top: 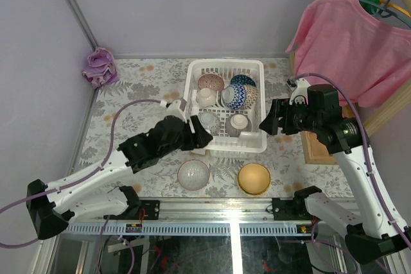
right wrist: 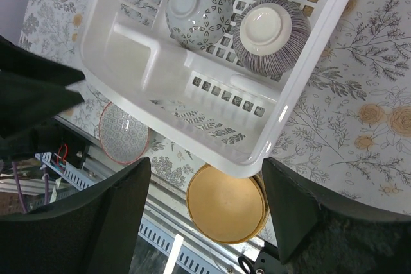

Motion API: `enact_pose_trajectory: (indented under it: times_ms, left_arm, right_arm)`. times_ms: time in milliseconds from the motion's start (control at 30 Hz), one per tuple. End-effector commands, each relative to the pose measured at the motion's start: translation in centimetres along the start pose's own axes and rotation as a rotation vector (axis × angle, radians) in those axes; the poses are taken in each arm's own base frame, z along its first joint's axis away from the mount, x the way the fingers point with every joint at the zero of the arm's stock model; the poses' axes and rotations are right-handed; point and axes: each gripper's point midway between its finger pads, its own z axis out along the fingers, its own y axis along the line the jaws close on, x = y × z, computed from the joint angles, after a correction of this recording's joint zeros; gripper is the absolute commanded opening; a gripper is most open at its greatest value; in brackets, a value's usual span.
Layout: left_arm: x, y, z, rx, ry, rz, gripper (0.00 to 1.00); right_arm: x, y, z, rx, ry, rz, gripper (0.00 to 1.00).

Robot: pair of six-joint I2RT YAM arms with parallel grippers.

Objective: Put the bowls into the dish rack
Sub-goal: Pick up the bowl from the center of the board.

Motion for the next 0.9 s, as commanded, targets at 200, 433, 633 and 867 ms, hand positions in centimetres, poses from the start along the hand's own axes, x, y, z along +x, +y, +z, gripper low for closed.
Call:
enact_pose_trajectory:
  times_ms: [200,433,633,867]
  left_arm:
    - [11.6,3.6,-1.6,-0.158,0.252,0.111,0.64]
    - [14.8,5.4,-1.6,-0.238,0.300,0.181,0.64]
    - [16.1,6.3,-0.5,-0.288,0.325,0.225,0.64]
    - [17.5,5.8,0.5,-0.281,0.364,0.241,0.61]
  right_arm:
    - [0.0,1.1,-1.0,-0.032,-0.008,0.060,0.77]
    - [0.4,1.1,-0.8,-0.040,-0.007,0.073,0.78]
    - [0.9,1.0,-0.3,-0.049,0.006,0.077,0.78]
    - [1.0,1.0,-0.1,-0.058,0.008,0.072,0.78]
